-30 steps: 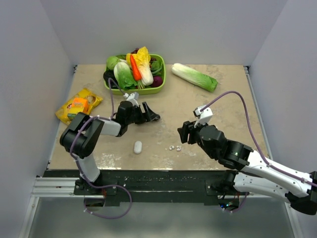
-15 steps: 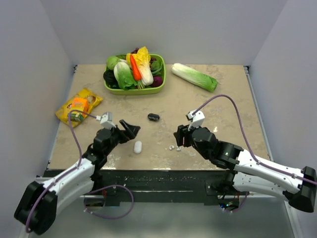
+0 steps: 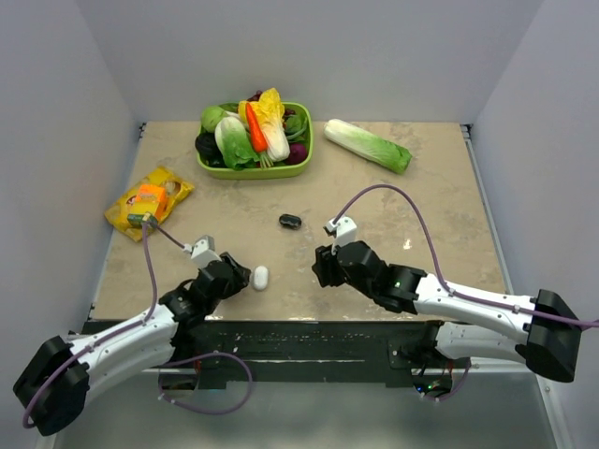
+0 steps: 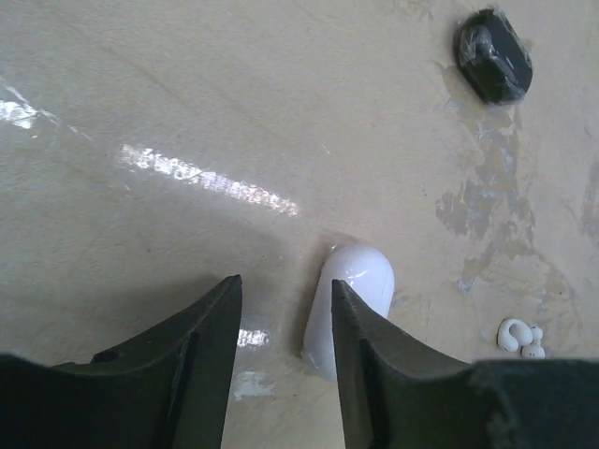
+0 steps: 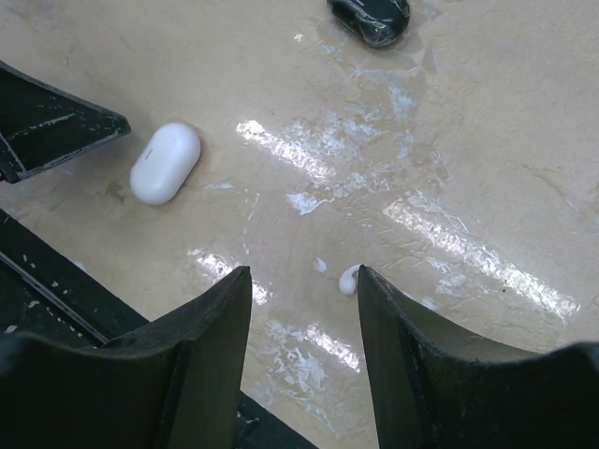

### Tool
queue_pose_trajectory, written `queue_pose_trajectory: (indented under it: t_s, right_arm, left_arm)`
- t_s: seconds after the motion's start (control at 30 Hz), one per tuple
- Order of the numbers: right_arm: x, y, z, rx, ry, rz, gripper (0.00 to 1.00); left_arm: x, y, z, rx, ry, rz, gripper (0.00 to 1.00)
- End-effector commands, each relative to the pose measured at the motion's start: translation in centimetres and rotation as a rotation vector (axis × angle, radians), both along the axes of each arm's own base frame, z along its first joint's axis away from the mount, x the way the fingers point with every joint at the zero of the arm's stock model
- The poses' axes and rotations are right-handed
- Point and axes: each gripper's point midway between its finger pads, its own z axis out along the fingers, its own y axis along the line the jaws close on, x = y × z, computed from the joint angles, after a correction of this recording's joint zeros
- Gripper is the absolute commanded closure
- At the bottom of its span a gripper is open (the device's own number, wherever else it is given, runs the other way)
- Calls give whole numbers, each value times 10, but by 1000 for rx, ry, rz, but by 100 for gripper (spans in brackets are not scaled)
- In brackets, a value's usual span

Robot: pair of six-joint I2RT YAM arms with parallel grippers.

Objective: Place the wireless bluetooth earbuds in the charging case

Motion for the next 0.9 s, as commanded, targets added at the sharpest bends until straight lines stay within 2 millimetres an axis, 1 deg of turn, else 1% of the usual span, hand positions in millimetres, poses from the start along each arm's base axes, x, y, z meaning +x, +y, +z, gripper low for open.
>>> queue_pose_trajectory:
  t_s: [0.0,0.07,0.1,0.13,0.2,0.23,0.27,0.3,0.57,0.87]
  right_arm:
    - [-1,11,13,87,-13,12,48]
    - [-1,9,13,83,-16,9,48]
    - [0,7,13,82,-19,5,48]
    - [0,6,13,77,-21,2,49]
    - [0,3,17,79,-30,-1,49]
    - [0,1,18,74,-34,-5,49]
    - [0,0,19,74,-36,-6,49]
    - [0,-2,24,81,-47,-11,49]
    - [3,-14,44,87,-88,-41,49]
    - [4,-21,50,83,-104,-63,49]
  left_arm:
    - [3,19,5,-26,-42,129,65]
    - [2,21,3,-25,-43,135,77]
    - [1,20,0,-27,-34,127,91]
    - [-1,19,-6,-13,-14,119,99]
    - [-3,14,-12,-24,9,95,100]
    - [-6,13,-20,-9,34,85,100]
    - [-6,9,-21,-18,34,73,100]
    - [-8,7,-25,-14,51,57,100]
    - [-6,-15,-25,-28,66,-25,100]
    - [-14,-36,-31,-67,102,-74,100]
